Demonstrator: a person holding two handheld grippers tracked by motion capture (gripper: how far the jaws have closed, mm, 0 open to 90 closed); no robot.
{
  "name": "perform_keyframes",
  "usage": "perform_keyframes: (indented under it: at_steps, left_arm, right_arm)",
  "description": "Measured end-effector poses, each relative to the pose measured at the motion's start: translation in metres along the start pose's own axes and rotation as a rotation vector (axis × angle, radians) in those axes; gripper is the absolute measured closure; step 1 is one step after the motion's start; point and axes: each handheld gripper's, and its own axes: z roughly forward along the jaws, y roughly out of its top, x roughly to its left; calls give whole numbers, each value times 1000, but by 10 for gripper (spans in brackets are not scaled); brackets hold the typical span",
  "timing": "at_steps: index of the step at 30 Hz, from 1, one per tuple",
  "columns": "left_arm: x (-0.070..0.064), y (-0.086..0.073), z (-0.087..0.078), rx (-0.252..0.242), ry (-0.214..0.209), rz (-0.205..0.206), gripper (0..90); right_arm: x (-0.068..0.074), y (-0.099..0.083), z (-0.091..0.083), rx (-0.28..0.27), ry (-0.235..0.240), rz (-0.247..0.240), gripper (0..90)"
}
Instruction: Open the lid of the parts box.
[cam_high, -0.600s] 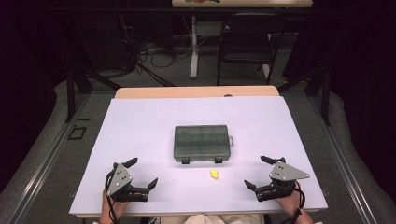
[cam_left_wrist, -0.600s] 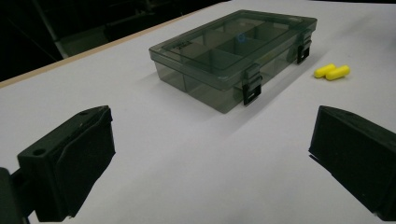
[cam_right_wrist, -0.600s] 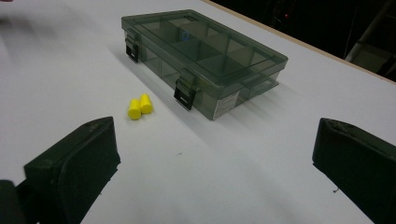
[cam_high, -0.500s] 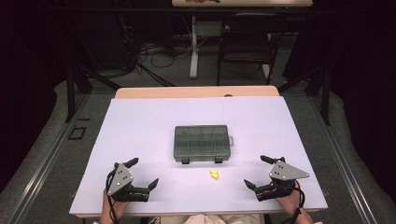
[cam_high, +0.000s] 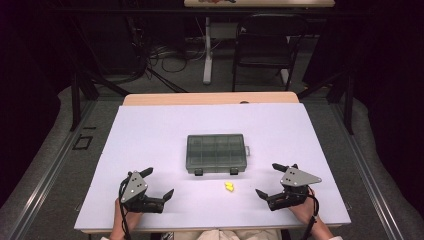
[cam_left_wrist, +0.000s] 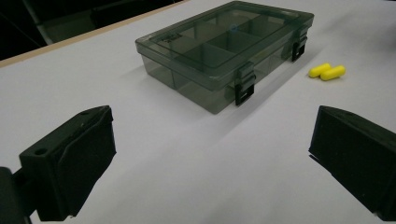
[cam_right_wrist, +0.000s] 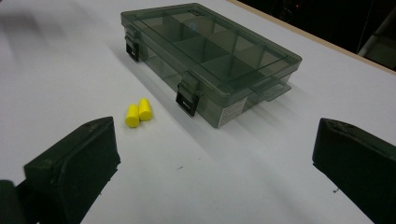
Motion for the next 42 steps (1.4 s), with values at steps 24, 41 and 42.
perform_keyframes:
  at_steps: [24, 41, 42]
  left_arm:
    - [5, 22, 42, 73, -52, -25, 1]
    - [8, 33, 81, 144, -64, -17, 2]
    - [8, 34, 84, 148, -66, -12, 2]
  right_arm:
    - [-12, 23, 40, 50, 49, 48, 0]
    - [-17, 30, 72, 116, 91, 58, 0]
    - [-17, 31, 74, 119, 90, 59, 0]
